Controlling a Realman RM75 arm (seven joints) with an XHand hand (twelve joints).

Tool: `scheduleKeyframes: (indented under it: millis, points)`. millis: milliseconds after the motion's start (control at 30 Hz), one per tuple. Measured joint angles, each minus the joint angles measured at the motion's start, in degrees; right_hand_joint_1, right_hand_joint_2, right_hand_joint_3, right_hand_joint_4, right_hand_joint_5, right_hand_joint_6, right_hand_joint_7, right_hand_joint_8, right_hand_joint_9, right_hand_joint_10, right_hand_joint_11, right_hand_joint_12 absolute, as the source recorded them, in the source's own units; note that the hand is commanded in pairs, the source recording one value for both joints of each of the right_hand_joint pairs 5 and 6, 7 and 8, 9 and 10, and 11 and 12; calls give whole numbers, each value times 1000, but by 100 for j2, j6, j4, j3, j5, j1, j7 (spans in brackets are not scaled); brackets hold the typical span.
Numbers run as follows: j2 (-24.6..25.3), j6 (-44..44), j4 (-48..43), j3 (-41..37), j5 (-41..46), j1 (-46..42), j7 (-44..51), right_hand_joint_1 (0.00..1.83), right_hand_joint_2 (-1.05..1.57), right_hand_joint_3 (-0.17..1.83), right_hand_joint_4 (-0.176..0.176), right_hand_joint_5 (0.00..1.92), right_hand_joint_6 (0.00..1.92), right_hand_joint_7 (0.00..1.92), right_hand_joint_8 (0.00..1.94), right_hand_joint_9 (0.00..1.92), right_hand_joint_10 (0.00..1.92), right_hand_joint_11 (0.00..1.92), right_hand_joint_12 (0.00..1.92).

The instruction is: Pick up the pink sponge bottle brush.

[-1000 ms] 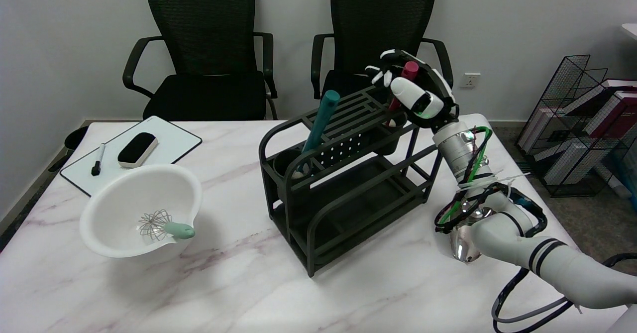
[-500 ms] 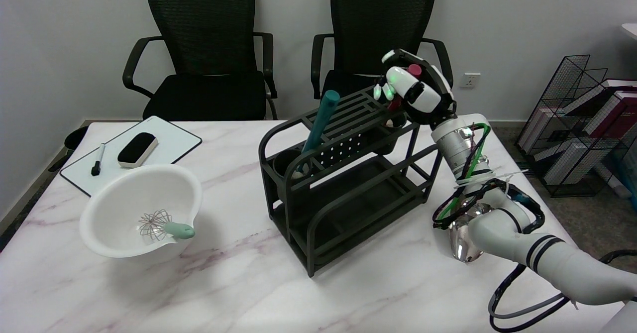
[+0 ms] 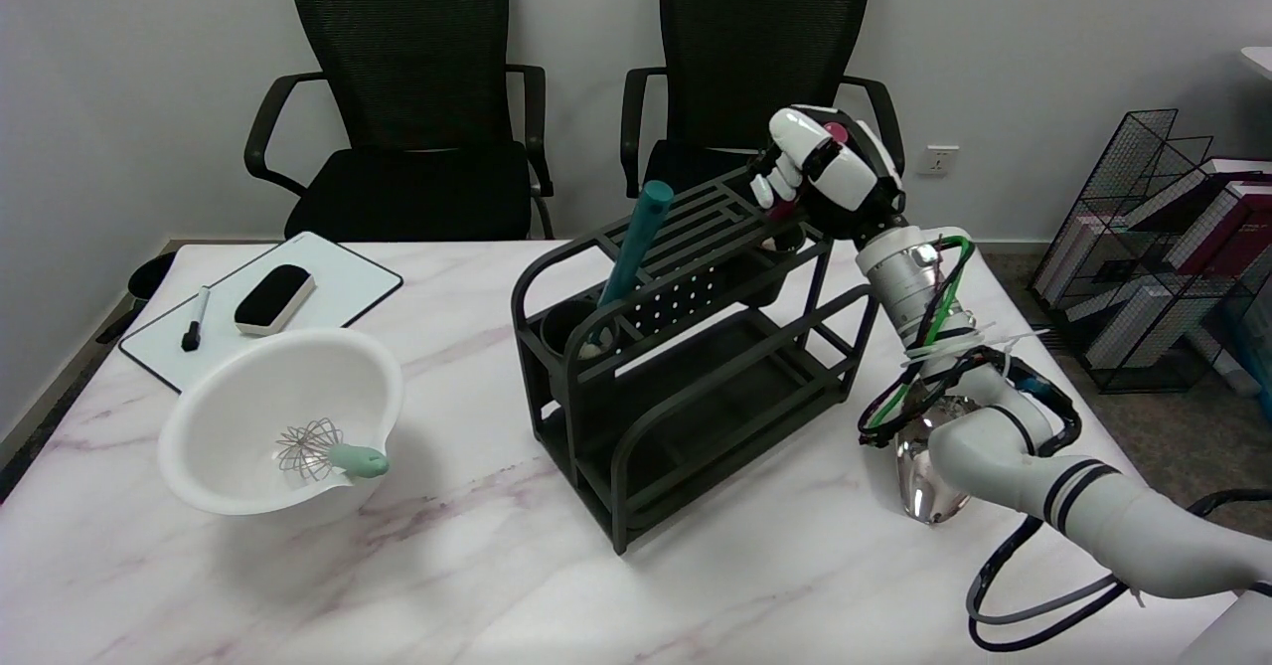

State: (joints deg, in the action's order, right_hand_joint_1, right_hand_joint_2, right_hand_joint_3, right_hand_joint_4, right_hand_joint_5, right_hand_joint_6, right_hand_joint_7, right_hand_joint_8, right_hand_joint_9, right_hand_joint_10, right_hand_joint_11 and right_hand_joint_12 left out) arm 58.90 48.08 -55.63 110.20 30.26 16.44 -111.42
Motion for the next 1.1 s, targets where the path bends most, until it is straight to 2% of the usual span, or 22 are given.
scheduleKeyframes:
  millis: [133,267,567,667,1100]
  points:
    - [7,-29,0,15,-6,35,22,1042,980,831,0,1920,1920,1810,1810,1736,1736,1613,1613]
    - [15,-61,-2,25,-4,63,39,1054,1230,686,0,1920,1920,1920,1920,1829,1829,1694,1694]
    - [40,-119,-23,39,11,127,60,1006,1538,523,0,1920,1920,1920,1920,1920,1920,1835,1835]
    - [47,-157,-26,31,11,157,65,1023,1543,495,0,1920,1920,1920,1920,1920,1920,1919,1919]
    - [53,-509,-44,-153,-5,373,71,1084,1464,528,0,1920,1920,1920,1920,1920,1920,1920,1920]
